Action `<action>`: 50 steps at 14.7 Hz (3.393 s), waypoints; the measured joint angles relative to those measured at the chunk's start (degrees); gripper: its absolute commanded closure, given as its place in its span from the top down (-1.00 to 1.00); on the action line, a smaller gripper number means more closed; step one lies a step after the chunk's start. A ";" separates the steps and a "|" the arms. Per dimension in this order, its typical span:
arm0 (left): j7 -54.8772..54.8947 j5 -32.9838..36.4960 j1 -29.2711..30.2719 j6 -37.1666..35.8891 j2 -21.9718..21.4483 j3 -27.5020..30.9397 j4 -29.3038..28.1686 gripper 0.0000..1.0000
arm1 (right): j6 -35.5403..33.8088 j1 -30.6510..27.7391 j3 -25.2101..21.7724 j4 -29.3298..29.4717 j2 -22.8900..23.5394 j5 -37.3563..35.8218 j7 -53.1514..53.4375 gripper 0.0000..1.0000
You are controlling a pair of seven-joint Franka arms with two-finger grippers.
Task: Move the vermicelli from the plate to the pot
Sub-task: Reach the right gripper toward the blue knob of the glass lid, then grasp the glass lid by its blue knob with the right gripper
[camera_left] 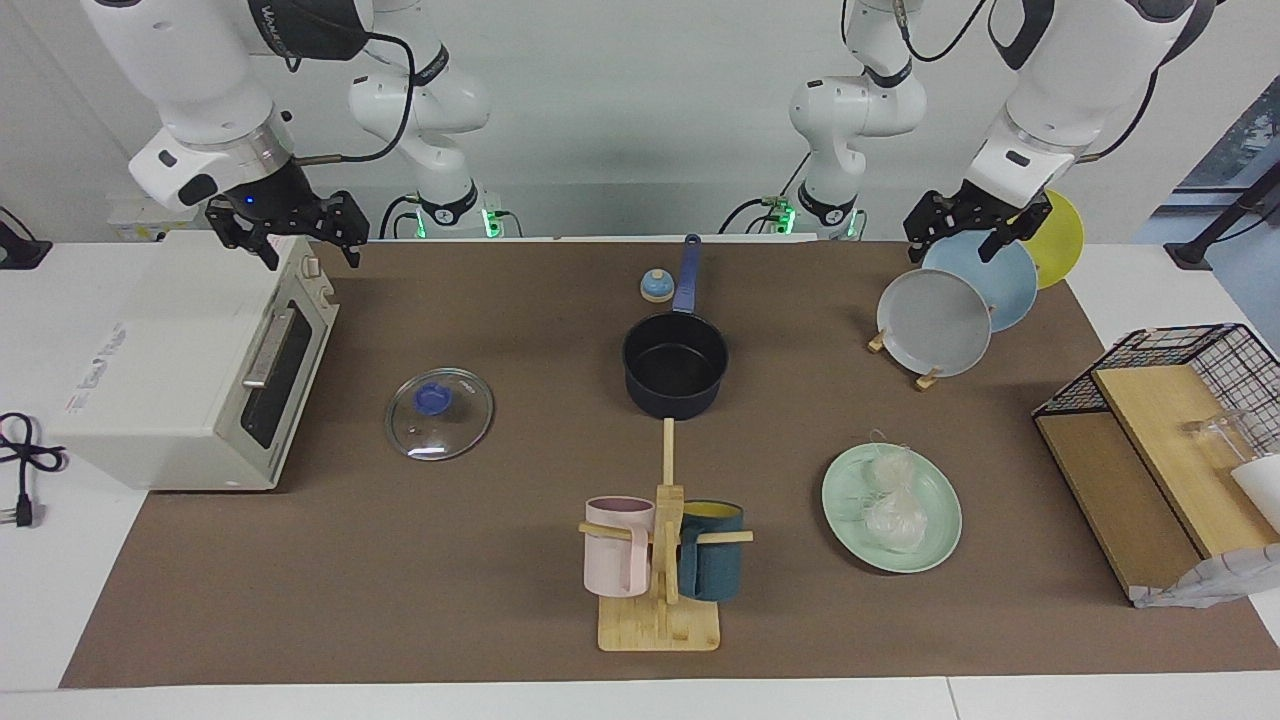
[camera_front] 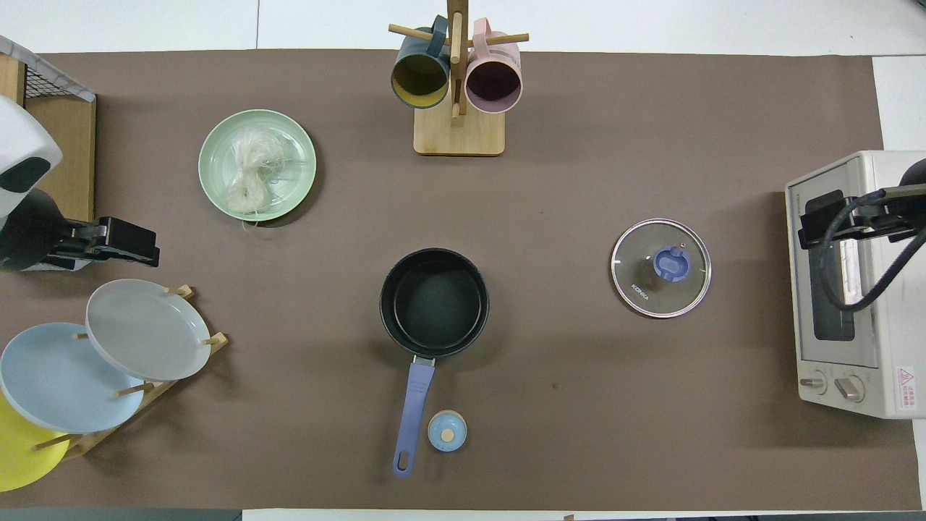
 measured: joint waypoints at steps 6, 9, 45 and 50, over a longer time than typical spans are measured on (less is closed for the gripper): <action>0.00 0.00 0.00 -0.01 0.00 0.00 0.00 1.00 | 0.53 0.00 0.03 0.02 -0.15 0.00 0.00 1.00; 0.00 0.00 0.00 -0.01 0.00 0.00 0.00 1.00 | 3.93 0.04 0.12 -0.90 -0.12 0.29 0.00 1.00; 0.00 0.00 0.00 -0.05 0.00 0.00 0.00 1.00 | 49.25 6.36 0.04 -34.81 9.40 4.11 -6.32 0.81; 0.00 0.00 0.00 -0.06 0.00 0.00 0.00 1.00 | 49.11 6.30 0.02 -34.83 9.40 4.11 -6.32 0.60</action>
